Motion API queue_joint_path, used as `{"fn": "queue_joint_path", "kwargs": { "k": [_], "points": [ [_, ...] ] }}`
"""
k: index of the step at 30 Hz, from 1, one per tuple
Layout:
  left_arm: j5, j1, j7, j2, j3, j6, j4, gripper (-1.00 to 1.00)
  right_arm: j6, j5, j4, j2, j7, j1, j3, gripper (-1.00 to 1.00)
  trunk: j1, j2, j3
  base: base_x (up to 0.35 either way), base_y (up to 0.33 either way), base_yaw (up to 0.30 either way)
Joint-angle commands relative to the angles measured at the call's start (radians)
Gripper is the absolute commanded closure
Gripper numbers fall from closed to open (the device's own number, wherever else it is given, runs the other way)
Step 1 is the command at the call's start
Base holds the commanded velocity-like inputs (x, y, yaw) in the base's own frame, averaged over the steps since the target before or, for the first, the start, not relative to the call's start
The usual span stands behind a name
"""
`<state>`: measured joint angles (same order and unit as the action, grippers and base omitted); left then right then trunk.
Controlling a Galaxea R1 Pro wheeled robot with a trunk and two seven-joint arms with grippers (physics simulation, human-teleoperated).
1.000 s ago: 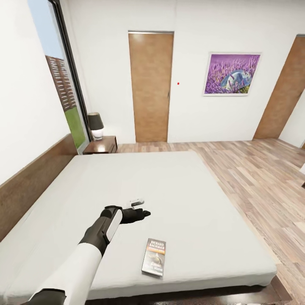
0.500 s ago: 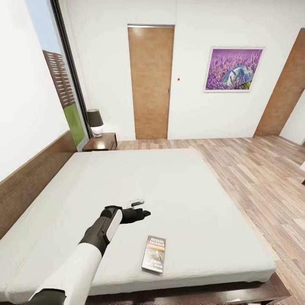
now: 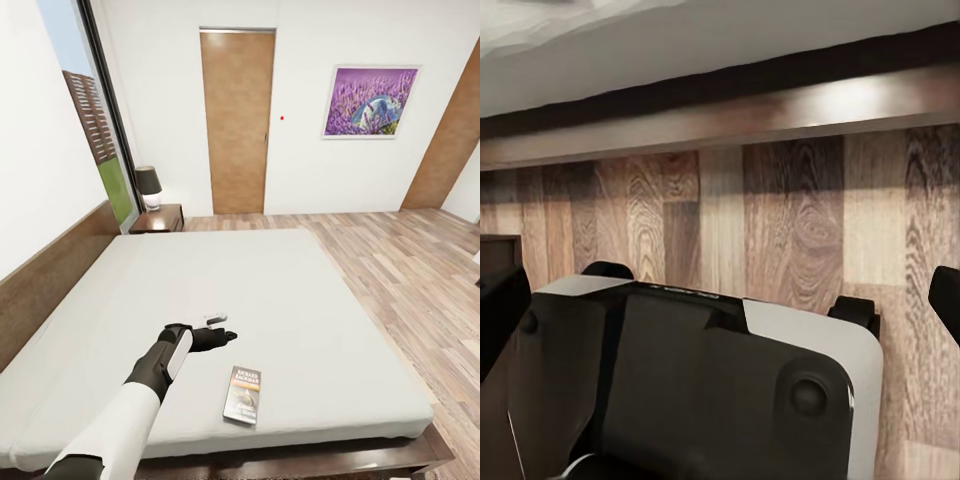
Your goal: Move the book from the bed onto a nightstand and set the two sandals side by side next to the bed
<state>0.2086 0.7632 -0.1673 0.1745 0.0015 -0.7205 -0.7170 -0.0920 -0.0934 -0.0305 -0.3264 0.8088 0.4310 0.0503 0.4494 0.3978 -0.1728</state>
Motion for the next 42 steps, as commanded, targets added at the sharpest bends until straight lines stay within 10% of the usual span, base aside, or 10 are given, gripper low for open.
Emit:
{"fn": "queue_joint_path", "kwargs": {
  "k": [1, 42],
  "points": [
    [0.003, 0.001, 0.000, 0.000, 0.000, -0.005, -0.001, -1.00, -0.003, -0.002, -0.003, 0.000, 0.004, 0.002, 0.005, -1.00, 0.001, 0.002, -0.004, 0.000, 0.000, 0.000],
    [0.003, 0.001, 0.000, 0.000, 0.000, -0.005, -0.001, -1.00, -0.003, -0.002, -0.003, 0.000, 0.005, 0.002, 0.005, -1.00, 0.001, 0.002, -0.069, 0.000, 0.000, 0.000]
  ]
}}
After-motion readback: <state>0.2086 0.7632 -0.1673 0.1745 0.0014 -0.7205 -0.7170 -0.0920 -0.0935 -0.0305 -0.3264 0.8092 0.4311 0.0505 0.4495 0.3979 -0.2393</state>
